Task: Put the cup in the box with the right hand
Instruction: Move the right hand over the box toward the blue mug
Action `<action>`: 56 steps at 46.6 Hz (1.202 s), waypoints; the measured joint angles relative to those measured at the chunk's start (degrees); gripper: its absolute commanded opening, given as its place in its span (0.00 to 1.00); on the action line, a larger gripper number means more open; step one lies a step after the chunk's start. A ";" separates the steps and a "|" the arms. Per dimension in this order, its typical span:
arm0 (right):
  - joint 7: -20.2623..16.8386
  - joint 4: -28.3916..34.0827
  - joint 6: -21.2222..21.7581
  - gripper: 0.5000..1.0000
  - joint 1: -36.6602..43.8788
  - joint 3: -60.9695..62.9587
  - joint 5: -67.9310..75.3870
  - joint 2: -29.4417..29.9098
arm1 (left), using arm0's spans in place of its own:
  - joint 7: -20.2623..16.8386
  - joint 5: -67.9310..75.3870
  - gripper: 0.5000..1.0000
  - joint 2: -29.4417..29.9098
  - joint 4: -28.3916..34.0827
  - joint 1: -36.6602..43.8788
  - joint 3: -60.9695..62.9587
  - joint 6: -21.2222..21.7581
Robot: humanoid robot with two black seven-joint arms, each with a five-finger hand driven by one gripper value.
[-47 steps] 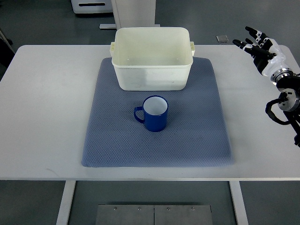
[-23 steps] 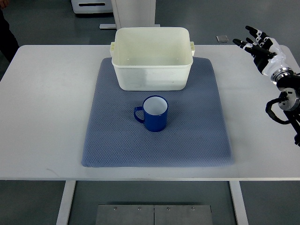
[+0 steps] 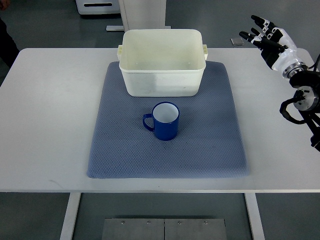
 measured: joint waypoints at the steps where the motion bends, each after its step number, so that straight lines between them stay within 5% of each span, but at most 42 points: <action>1: 0.00 0.49 0.26 1.00 0.03 -0.01 0.00 -0.01 | 0.00 0.00 1.00 0.00 0.00 0.00 0.00 0.00; 29: -0.21 16.10 9.14 1.00 -0.10 -3.84 -9.58 0.18 | 0.02 0.02 1.00 0.00 0.00 0.04 0.00 0.01; 56: 0.10 19.74 12.49 1.00 0.33 -13.53 -19.43 2.15 | -0.01 0.01 1.00 0.00 -0.01 0.01 0.00 0.01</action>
